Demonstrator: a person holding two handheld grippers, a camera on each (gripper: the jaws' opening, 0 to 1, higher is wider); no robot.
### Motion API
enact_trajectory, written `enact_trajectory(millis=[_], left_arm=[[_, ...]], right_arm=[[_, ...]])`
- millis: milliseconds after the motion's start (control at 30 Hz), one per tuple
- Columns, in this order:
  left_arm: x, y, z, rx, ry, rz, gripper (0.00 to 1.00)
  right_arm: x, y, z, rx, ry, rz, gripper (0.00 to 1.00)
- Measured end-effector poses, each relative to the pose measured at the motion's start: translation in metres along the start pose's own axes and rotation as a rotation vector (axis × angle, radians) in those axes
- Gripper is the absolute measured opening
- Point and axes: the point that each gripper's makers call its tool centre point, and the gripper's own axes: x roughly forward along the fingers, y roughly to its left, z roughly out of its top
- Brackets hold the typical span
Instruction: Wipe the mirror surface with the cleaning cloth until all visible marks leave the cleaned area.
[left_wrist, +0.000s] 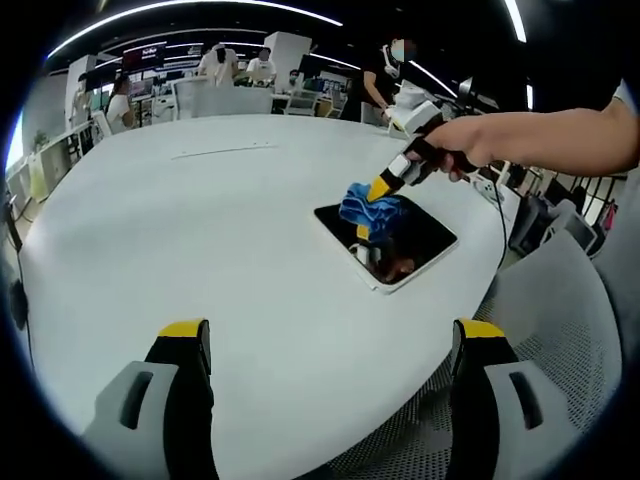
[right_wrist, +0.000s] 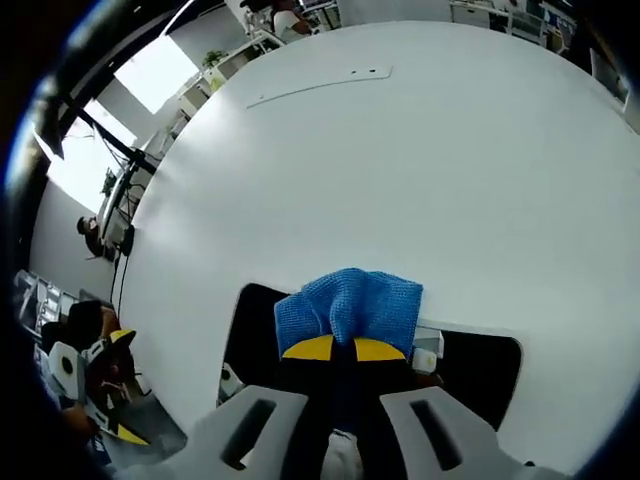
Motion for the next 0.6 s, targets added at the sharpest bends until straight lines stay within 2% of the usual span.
enact_trajectory(millis=[600], left_arm=[[0.001, -0.002, 0.0, 0.0, 0.003, -0.011, 0.99]], right_arm=[[0.013, 0.032, 0.007, -0.028, 0.01, 0.026, 0.0]])
